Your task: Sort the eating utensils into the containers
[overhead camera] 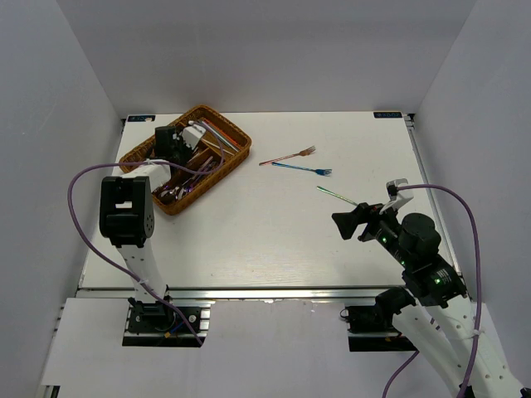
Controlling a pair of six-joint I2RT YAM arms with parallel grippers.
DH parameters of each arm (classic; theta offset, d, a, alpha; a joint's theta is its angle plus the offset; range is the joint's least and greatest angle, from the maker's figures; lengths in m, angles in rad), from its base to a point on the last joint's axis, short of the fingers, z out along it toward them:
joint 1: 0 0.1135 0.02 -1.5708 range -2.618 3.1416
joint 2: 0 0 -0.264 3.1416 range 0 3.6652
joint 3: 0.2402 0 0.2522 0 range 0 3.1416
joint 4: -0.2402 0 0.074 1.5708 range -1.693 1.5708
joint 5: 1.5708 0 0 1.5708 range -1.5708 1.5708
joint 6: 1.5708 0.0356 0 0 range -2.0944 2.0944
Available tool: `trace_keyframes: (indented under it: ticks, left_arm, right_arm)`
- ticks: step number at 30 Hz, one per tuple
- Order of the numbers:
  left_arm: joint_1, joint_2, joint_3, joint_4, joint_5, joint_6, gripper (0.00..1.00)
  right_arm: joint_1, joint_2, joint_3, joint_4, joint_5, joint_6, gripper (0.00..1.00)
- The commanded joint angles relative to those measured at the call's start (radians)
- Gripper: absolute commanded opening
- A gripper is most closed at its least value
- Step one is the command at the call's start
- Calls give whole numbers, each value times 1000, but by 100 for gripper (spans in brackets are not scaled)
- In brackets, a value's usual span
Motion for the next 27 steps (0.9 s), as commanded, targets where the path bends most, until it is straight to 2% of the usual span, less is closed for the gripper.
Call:
trace_keyframes:
  ticks: [1, 2, 5, 6, 7, 8, 9, 11, 12, 14, 16, 17, 18, 20, 21, 24, 25, 27]
  left_arm:
    - [-4, -66, -38, 61, -24, -43, 47]
    - [-4, -75, -37, 67, -28, -56, 54]
    - [-7, -128, 5, 66, -34, -143, 60]
    - [-13, -139, 29, 46, -34, -219, 98]
    - [-14, -145, 63, 18, -36, -265, 98]
    - [-18, -149, 159, -18, -54, -310, 98]
    - [-22, -147, 211, -124, -76, -430, 98]
    - [-22, -159, 349, -219, -108, -584, 98]
    - [-22, -170, 383, -317, -107, -720, 98]
    - [-24, -219, 390, -379, -108, -818, 98]
    - [-24, -360, 260, -393, -151, -947, 98]
    - [-24, -416, 196, -383, -157, -979, 98]
    - [-24, -529, 61, -367, -186, -1064, 98]
    - [-22, -633, -53, -373, -199, -1142, 98]
    - [-22, -679, -98, -393, -156, -1178, 98]
    - [-22, -831, -221, -447, -102, -1134, 98]
    - [-22, -915, -307, -438, -99, -1133, 98]
    - [-22, -1004, -407, -384, -107, -1153, 98]
  right_arm:
    - [-2, -10, -1, 45, 9, -6, 89]
    - [-3, -7, -3, 51, 11, -6, 89]
    - [-2, 19, -9, 83, 14, -6, 89]
    - [-2, 51, -9, 91, 14, 1, 89]
    - [-2, 69, 0, 95, 17, 3, 89]
    - [-2, 91, 2, 112, 53, 1, 89]
    - [-2, 140, 2, 124, 74, 17, 89]
    - [-3, 207, 16, 146, 179, 50, 89]
    - [-3, 288, 29, 134, 289, 120, 89]
    - [-2, 379, 86, 94, 407, 208, 89]
    - [-3, 500, 120, 28, 573, 388, 89]
    - [-3, 542, 138, 8, 606, 432, 89]
    - [-3, 615, 181, -9, 647, 460, 89]
    - [-6, 715, 236, -78, 696, 548, 88]
    - [-9, 747, 296, -116, 721, 601, 88]
    - [-37, 850, 377, -158, 710, 719, 85]
    - [-40, 875, 391, -167, 706, 759, 84]
    - [-54, 964, 419, -193, 712, 886, 75]
